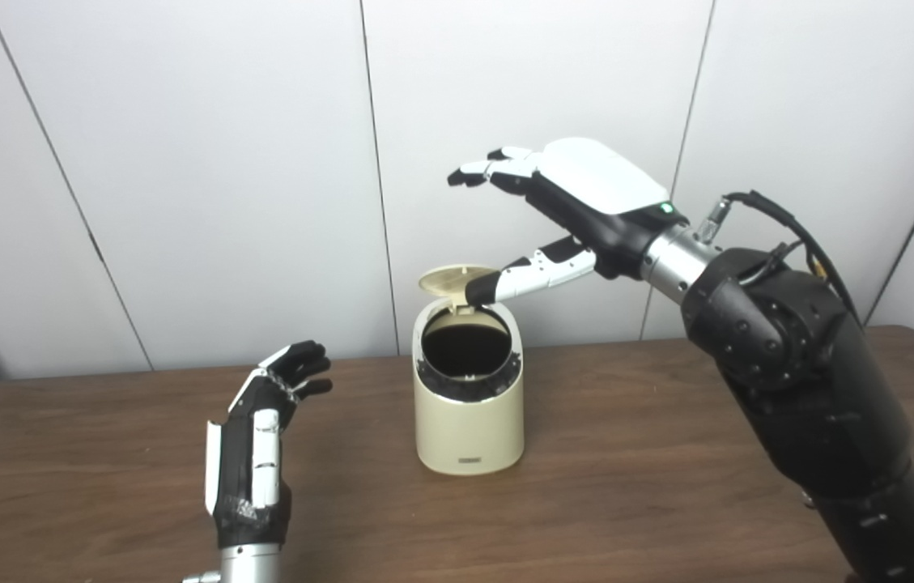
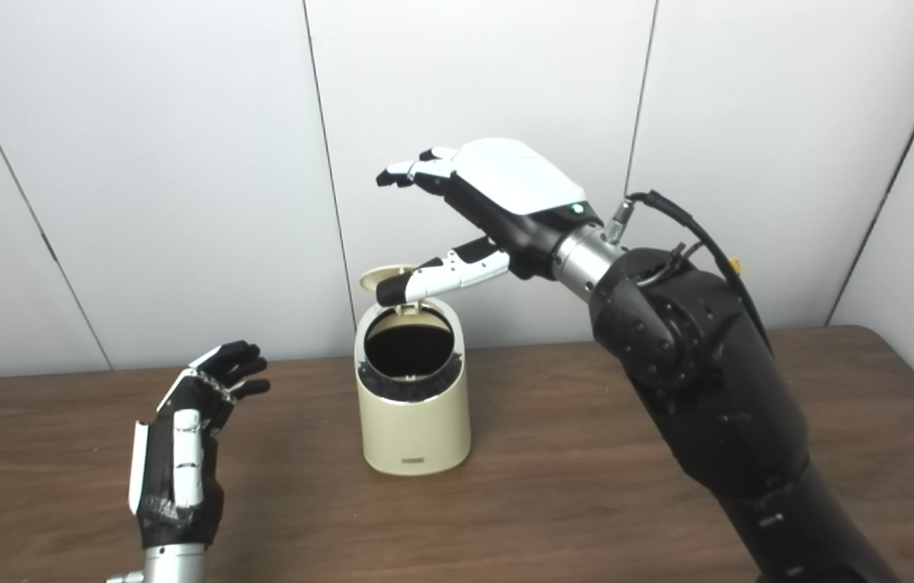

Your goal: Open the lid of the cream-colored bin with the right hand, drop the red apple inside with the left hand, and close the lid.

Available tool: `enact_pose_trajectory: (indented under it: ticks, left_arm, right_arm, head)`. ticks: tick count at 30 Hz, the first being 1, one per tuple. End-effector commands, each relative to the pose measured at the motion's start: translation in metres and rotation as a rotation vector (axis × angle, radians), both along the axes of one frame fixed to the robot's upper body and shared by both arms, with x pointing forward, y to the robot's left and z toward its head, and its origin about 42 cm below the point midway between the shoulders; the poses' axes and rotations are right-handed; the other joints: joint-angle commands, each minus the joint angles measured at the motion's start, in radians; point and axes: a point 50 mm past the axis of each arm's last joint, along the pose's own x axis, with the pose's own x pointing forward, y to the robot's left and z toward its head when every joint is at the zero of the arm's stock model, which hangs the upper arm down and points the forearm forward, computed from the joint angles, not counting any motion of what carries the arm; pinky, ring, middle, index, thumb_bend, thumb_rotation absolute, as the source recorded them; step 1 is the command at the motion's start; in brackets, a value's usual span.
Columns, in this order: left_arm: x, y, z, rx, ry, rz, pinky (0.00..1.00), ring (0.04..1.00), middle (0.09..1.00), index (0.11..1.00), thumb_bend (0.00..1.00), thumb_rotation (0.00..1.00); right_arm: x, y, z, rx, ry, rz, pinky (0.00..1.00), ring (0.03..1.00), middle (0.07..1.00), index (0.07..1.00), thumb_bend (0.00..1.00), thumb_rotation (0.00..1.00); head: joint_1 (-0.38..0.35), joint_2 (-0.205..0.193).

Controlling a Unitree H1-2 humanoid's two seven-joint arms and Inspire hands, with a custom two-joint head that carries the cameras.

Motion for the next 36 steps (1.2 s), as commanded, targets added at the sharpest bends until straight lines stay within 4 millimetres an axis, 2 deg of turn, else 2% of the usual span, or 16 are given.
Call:
enact_pose_trajectory:
  ticks: [1, 4, 11, 15, 23, 27, 30, 34, 36]
  left_arm:
    - [0.002, -0.002, 0.013, -0.007, -0.047, 0.001, 0.67, 0.729, 0.742, 0.726, 0.47, 0.87]
    - [0.0, -0.001, 0.012, 0.0, -0.045, 0.002, 0.67, 0.732, 0.744, 0.728, 0.46, 0.87]
    - [0.0, 0.001, 0.011, -0.008, -0.047, -0.002, 0.68, 0.734, 0.746, 0.73, 0.47, 0.87]
    - [-0.001, 0.001, 0.011, -0.004, -0.052, -0.002, 0.68, 0.738, 0.749, 0.731, 0.47, 0.87]
    - [-0.004, -0.002, 0.014, -0.003, -0.056, -0.013, 0.69, 0.743, 0.754, 0.734, 0.48, 0.87]
    - [-0.005, -0.002, 0.014, -0.005, -0.056, -0.017, 0.69, 0.746, 0.755, 0.735, 0.48, 0.87]
    - [-0.005, -0.002, 0.015, -0.011, -0.057, -0.017, 0.68, 0.746, 0.755, 0.734, 0.48, 0.87]
    - [-0.006, -0.002, 0.016, -0.012, -0.06, -0.009, 0.68, 0.742, 0.75, 0.729, 0.47, 0.87]
    - [-0.006, -0.002, 0.017, -0.014, -0.062, -0.001, 0.66, 0.736, 0.746, 0.724, 0.48, 0.87]
  right_arm:
    - [-0.003, 0.005, 0.025, 0.012, -0.049, 0.005, 0.89, 0.931, 0.861, 0.856, 0.95, 0.94]
    - [0.005, 0.009, 0.022, 0.017, 0.019, -0.005, 0.9, 0.946, 0.887, 0.869, 0.91, 0.92]
    - [0.015, 0.015, 0.011, -0.021, 0.051, -0.022, 0.89, 0.917, 0.871, 0.846, 0.96, 0.91]
    - [0.014, 0.017, 0.005, -0.049, 0.067, -0.035, 0.83, 0.903, 0.889, 0.838, 0.98, 0.94]
    - [0.011, 0.016, -0.006, -0.092, 0.155, -0.05, 0.89, 0.911, 0.903, 0.834, 0.98, 0.95]
    - [0.006, 0.014, -0.009, -0.083, 0.173, -0.052, 0.85, 0.903, 0.921, 0.831, 0.98, 0.95]
    - [0.004, 0.011, -0.011, -0.068, 0.178, -0.049, 0.86, 0.904, 0.917, 0.828, 0.98, 0.96]
    - [0.0, 0.009, -0.013, -0.061, 0.182, -0.05, 0.76, 0.881, 0.907, 0.816, 0.95, 0.96]
    - [-0.001, 0.008, -0.016, -0.059, 0.188, -0.047, 0.77, 0.883, 0.907, 0.812, 0.95, 0.95]
  head:
    - [0.0, 0.003]
    - [0.0, 0.005]
    - [0.003, 0.008]
    - [-0.001, 0.004]
    - [0.001, 0.009]
    - [0.002, 0.01]
    - [0.003, 0.01]
    - [0.005, 0.014]
    - [0.005, 0.016]
